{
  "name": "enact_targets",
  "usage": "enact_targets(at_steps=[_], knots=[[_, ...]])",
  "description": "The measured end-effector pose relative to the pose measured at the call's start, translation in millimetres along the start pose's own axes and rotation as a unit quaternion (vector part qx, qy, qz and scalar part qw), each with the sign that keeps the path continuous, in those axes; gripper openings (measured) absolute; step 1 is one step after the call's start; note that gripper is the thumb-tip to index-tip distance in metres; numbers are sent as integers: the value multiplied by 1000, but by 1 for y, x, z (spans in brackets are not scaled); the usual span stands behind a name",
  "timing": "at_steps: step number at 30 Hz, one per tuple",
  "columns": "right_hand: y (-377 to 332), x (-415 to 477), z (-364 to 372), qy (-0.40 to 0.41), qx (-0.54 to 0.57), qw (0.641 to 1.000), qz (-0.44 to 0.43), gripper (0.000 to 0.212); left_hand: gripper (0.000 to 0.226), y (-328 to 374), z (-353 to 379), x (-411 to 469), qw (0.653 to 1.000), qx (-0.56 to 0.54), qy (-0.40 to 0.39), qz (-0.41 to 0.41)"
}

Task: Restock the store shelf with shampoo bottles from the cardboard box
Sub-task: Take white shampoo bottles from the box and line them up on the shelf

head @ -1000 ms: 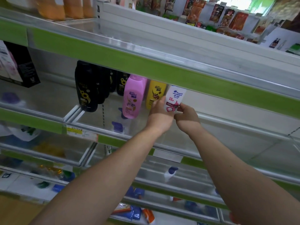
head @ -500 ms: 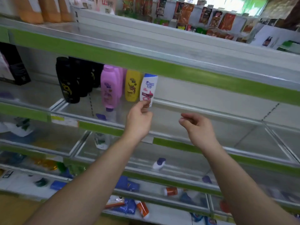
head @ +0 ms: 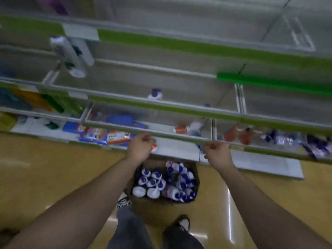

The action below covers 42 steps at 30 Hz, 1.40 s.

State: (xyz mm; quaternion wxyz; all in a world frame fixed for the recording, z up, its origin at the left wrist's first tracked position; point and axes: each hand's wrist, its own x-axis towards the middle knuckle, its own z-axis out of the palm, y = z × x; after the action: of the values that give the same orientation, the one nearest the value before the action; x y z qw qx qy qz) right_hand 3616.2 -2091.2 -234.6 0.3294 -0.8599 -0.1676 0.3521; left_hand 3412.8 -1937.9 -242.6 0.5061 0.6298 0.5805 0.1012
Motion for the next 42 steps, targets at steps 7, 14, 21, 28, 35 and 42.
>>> enact_targets(at_steps=[7, 14, 21, 28, 35, 42], knots=[[128, 58, 75, -65, -96, 987, 108, 16, 25, -105, 109, 32, 987, 114, -90, -65], [264, 145, 174, -77, -79, 984, 137, 13, 34, -232, 211, 115, 976, 126, -156, -87], [369, 217, 282, -113, -63, 981, 145, 21, 28, -335, 279, 213, 972, 160, -166, -47], [403, 301, 358, -110, -18, 985, 130, 32, 40, -400, 336, 306, 938, 267, -222, 11], [430, 347, 385, -150, -27, 978, 142, 35, 36, -412, 373, 350, 884, 351, -308, -21], [444, 356, 392, -137, 34, 981, 135, 26, 38, -417, 377, 364, 862, 386, -327, -6]])
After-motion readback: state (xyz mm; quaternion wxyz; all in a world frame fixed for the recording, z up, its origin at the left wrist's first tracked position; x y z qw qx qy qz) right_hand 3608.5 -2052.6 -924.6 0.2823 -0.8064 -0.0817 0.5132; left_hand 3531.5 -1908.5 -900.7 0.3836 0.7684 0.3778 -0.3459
